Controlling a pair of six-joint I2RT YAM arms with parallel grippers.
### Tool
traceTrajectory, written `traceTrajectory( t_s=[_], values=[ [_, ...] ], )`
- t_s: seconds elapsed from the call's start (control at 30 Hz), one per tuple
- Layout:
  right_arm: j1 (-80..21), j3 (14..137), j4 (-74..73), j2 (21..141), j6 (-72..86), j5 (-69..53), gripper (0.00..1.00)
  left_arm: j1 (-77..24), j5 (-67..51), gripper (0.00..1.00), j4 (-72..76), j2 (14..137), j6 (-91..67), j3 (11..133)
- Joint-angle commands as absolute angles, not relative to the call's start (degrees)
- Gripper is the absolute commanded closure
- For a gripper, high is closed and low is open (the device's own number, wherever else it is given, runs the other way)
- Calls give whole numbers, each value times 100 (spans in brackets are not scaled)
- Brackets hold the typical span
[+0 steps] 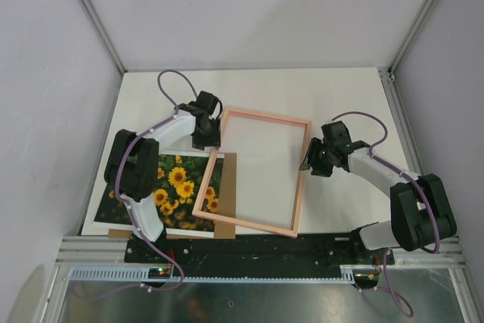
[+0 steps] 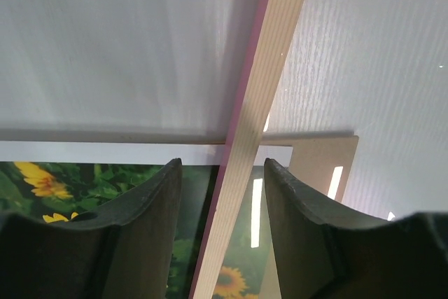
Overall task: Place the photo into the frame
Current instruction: Frame the body at the center of the board.
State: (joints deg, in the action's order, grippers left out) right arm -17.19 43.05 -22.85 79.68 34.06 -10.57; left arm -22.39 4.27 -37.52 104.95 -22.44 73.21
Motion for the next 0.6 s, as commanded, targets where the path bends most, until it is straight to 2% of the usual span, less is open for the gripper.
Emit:
traceTrajectory(
  t_s=[0.0, 0.23, 0.57],
  values=[
    [-2060, 4301, -2393, 7867, 3504, -245, 49, -2309, 591, 45, -3846, 10003, -2093, 7277],
    [-2451, 4302, -2395, 8053, 3612, 283, 56, -2328, 733, 45, -3827, 9941, -2063, 6998],
    [-2719, 4293, -2323, 8335, 3600, 622, 57, -2434, 589, 48, -3766, 10348, -1877, 7158]
  ],
)
